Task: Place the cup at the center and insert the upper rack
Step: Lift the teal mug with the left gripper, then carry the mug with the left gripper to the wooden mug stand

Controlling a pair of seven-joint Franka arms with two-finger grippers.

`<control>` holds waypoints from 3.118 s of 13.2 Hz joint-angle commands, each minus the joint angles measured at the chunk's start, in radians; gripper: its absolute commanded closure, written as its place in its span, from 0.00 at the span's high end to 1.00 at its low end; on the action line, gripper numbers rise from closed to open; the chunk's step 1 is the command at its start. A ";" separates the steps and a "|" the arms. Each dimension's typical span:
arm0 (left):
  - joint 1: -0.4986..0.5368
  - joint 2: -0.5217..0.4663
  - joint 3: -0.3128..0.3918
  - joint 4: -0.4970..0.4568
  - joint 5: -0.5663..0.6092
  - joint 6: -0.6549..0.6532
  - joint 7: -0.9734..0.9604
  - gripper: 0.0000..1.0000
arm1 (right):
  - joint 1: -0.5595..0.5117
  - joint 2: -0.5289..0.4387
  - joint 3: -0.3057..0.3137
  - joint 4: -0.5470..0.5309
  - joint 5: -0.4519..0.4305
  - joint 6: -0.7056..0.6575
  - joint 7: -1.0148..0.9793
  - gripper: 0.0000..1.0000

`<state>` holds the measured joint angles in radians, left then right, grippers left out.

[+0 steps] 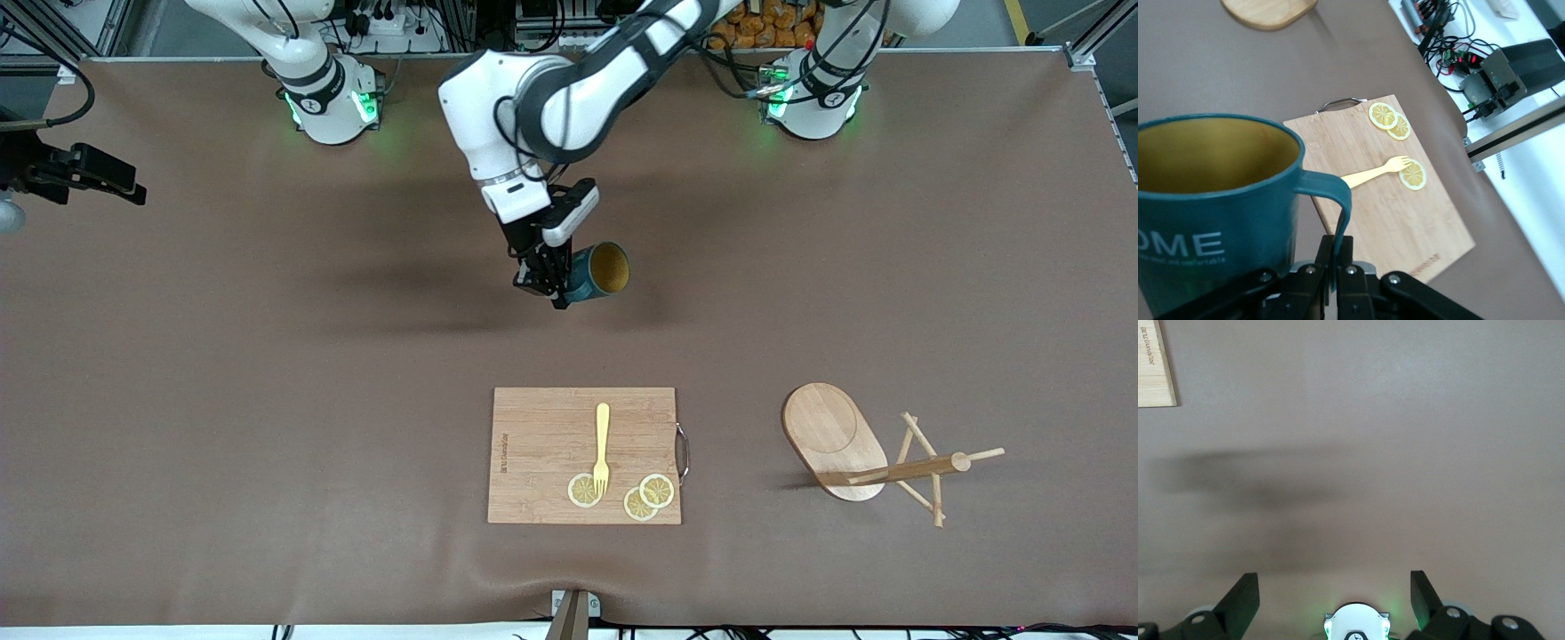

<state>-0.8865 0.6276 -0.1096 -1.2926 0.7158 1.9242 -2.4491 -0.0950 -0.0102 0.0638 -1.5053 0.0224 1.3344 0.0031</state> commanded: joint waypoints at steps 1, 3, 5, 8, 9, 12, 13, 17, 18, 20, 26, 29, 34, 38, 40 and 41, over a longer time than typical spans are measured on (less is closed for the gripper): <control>0.066 -0.084 -0.007 -0.050 -0.097 0.064 0.021 0.00 | -0.003 0.003 0.007 0.007 -0.009 -0.011 0.011 1.00; 0.116 -0.118 -0.007 -0.050 -0.188 0.104 0.064 0.00 | -0.003 0.003 0.007 0.007 -0.009 -0.014 0.012 1.00; 0.173 -0.160 -0.005 -0.051 -0.280 0.149 0.102 0.00 | -0.002 0.003 0.007 0.007 -0.009 -0.014 0.012 1.00; 0.263 -0.195 -0.007 -0.051 -0.435 0.180 0.214 0.00 | -0.002 0.003 0.007 0.007 -0.009 -0.017 0.012 1.00; 0.303 -0.204 -0.007 -0.051 -0.508 0.180 0.266 0.00 | -0.002 0.003 0.008 0.007 -0.009 -0.017 0.012 1.00; 0.418 -0.217 -0.007 -0.047 -0.718 0.209 0.427 0.00 | -0.002 0.003 0.008 0.007 -0.009 -0.017 0.012 1.00; 0.449 -0.218 -0.007 -0.047 -0.780 0.210 0.487 0.00 | -0.002 0.003 0.008 0.007 -0.009 -0.017 0.012 1.00; 0.573 -0.217 -0.005 -0.047 -0.973 0.210 0.685 0.00 | -0.002 0.003 0.008 0.007 -0.009 -0.017 0.012 1.00; 0.604 -0.215 -0.005 -0.047 -1.030 0.210 0.737 0.00 | -0.002 0.003 0.008 0.007 -0.009 -0.017 0.012 1.00; 0.662 -0.215 -0.005 -0.050 -1.126 0.199 0.841 0.00 | -0.002 0.003 0.007 0.007 -0.009 -0.017 0.011 1.00; 0.834 -0.187 -0.005 -0.050 -1.380 0.063 1.168 0.00 | -0.003 0.003 0.007 0.008 -0.013 -0.017 0.012 1.00; 0.920 -0.152 -0.005 -0.050 -1.458 -0.037 1.324 0.00 | -0.002 0.003 0.008 0.008 -0.013 -0.018 0.012 1.00; 1.026 -0.097 -0.004 -0.048 -1.579 -0.140 1.479 0.00 | -0.005 0.003 0.007 0.008 -0.013 -0.017 0.012 1.00; 1.051 -0.054 -0.004 -0.043 -1.631 -0.143 1.515 0.00 | -0.005 0.003 0.008 0.008 -0.013 -0.017 0.012 1.00; 1.063 -0.033 -0.005 -0.040 -1.647 -0.143 1.542 0.00 | -0.005 0.003 0.007 0.008 -0.013 -0.017 0.012 1.00; 1.074 -0.026 -0.004 -0.040 -1.665 -0.143 1.562 0.00 | -0.005 0.003 0.008 0.008 -0.013 -0.017 0.012 1.00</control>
<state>0.1600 0.5831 -0.1039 -1.3476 -0.9088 1.7967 -0.9245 -0.0950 -0.0100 0.0660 -1.5057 0.0190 1.3259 0.0031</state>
